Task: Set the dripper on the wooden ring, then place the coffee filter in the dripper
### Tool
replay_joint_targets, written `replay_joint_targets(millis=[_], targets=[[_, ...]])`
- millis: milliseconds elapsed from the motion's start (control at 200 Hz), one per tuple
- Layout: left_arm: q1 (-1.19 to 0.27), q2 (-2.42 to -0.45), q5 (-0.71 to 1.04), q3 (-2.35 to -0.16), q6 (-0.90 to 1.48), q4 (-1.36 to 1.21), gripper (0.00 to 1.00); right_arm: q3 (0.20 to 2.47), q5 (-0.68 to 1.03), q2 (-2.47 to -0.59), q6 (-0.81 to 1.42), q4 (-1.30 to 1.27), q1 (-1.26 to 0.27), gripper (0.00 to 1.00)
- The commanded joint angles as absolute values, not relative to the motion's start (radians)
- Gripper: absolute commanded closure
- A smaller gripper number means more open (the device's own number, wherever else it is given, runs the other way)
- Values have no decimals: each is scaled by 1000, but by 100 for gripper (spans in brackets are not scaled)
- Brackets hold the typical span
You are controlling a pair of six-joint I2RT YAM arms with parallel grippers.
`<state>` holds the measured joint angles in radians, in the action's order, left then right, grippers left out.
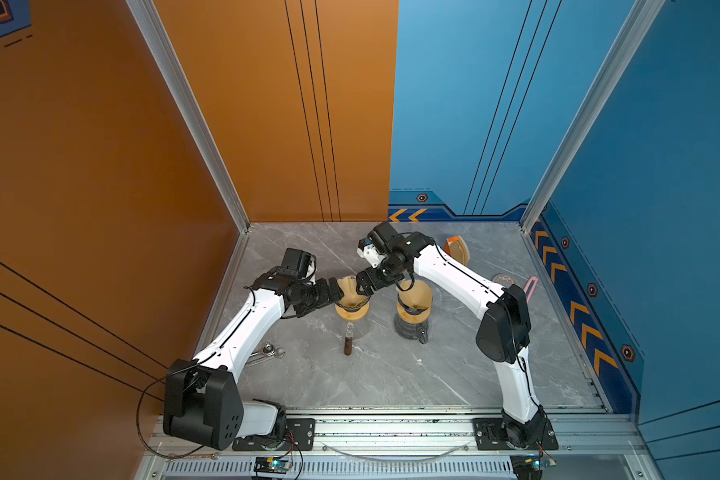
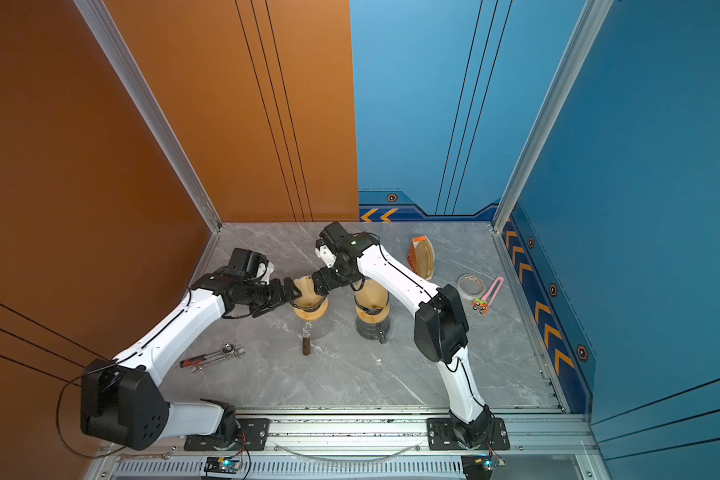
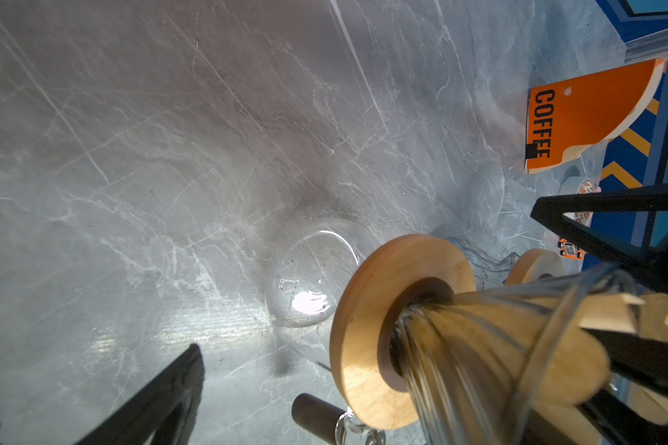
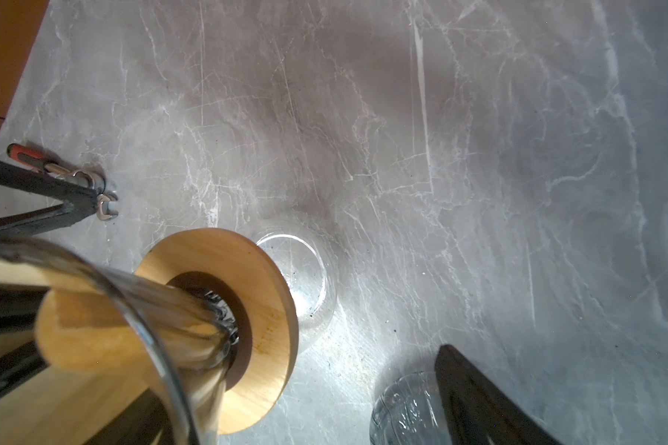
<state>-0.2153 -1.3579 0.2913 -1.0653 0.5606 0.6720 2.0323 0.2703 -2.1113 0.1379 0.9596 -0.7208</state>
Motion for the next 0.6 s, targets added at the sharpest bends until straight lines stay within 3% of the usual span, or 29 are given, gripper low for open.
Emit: replay_joint_targets(millis=[0, 596], targets=[[-222, -1378, 267, -1078, 546, 696, 2, 2072, 347, -2080, 70, 971, -740, 10], [-236, -1379, 263, -1087, 549, 701, 2, 2237, 290, -2204, 135, 965, -738, 10]])
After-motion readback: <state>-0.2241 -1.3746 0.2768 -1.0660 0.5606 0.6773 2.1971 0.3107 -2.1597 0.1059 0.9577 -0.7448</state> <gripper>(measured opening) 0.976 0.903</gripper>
